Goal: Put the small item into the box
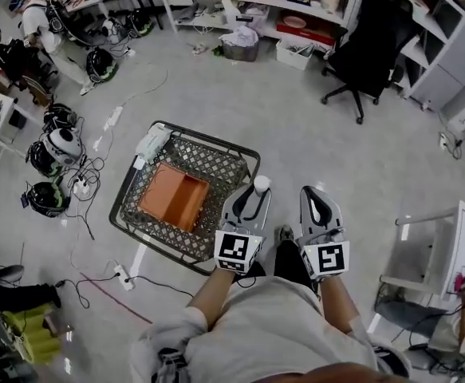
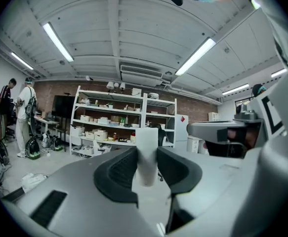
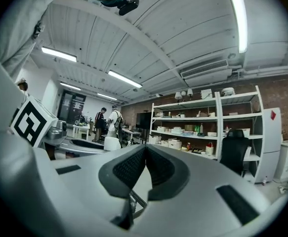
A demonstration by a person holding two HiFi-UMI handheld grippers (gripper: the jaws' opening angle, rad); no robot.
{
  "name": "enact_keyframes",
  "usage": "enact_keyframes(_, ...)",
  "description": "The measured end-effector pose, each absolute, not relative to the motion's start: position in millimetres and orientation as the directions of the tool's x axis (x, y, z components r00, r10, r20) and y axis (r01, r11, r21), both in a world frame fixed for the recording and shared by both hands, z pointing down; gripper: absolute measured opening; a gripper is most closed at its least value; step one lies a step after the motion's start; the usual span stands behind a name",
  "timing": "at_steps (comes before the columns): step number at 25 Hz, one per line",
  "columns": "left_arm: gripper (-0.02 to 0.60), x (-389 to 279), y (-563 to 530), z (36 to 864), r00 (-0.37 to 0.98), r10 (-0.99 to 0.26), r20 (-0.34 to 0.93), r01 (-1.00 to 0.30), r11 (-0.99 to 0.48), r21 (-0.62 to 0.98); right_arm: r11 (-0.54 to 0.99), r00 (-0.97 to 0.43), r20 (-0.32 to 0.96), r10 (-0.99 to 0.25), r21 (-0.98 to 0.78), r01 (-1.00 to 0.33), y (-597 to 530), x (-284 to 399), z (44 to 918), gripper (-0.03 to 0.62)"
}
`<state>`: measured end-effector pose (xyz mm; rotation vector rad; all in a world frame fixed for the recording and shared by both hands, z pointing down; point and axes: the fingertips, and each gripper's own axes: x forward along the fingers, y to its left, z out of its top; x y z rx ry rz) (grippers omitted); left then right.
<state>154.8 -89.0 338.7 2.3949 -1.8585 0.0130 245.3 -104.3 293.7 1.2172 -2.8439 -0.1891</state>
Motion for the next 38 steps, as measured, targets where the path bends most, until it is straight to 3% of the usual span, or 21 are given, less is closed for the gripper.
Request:
enact_keyframes(5, 0.129, 100.8, -100.3, 345.0, 0.078, -0.992, 0.103, -0.995, -0.072, 0.066, 0.797, -0.801, -0.004, -0.598, 0.107, -0.595, -136.7, 191.7, 303.2, 0.003)
enact_keyframes(12, 0.129, 56.8, -103.9, 346.6, -0.225, -0.969, 0.106, -0.973, 0.229, 0.026, 0.949, -0.955, -0.027, -0.294, 0.106, -0.296, -167.5, 127.8, 305.7, 0.003)
enact_keyframes(22, 0.129, 38.7, -74.2, 355.5, -0.542, -0.827, 0.151, -0.836, 0.549, 0.011, 0.996, -0.996, -0.029, 0.082, 0.04, 0.081, -162.7, 75.7, 321.1, 0.003)
enact_keyframes(29, 0.129, 14.0, -17.4, 356.4, -0.65, -0.742, 0.165, -0.749, 0.662, 0.025, 0.969, -0.97, -0.006, 0.243, 0.056, 0.242, -107.5, 39.1, 320.7, 0.003)
enact_keyframes(38, 0.129, -16.3, 17.3, 368.2, -0.682, -0.714, 0.16, -0.712, 0.698, 0.076, 0.951, -0.953, 0.078, 0.292, 0.079, 0.298, -71.2, 9.7, 333.4, 0.003)
